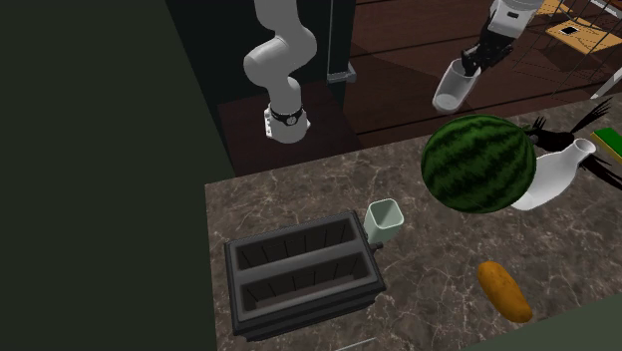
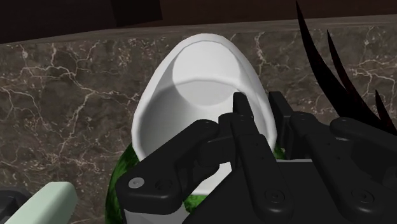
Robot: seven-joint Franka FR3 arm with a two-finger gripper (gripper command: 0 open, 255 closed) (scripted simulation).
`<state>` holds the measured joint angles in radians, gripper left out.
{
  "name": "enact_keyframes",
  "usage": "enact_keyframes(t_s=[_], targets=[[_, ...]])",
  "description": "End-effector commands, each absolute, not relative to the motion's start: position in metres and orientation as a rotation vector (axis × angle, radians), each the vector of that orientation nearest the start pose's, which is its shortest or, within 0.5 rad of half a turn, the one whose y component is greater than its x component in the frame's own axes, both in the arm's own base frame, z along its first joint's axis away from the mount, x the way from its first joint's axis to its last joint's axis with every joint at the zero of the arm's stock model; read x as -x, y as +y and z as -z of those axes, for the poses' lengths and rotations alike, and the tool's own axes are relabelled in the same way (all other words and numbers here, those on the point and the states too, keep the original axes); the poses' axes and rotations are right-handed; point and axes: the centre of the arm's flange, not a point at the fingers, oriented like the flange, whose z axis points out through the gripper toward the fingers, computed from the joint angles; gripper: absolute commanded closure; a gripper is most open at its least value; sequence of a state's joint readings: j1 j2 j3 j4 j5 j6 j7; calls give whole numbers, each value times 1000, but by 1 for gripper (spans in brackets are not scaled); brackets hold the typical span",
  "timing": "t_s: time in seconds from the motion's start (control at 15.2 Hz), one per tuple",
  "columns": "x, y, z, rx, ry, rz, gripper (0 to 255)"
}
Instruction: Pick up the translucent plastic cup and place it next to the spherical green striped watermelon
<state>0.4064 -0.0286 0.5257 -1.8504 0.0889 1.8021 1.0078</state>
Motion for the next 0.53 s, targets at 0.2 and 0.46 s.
enact_keyframes(t_s=[0.2,0.46], targets=[[-321,448,-498,3114,152,-112,255],[-321,448,-477,3114,152,-112,255]])
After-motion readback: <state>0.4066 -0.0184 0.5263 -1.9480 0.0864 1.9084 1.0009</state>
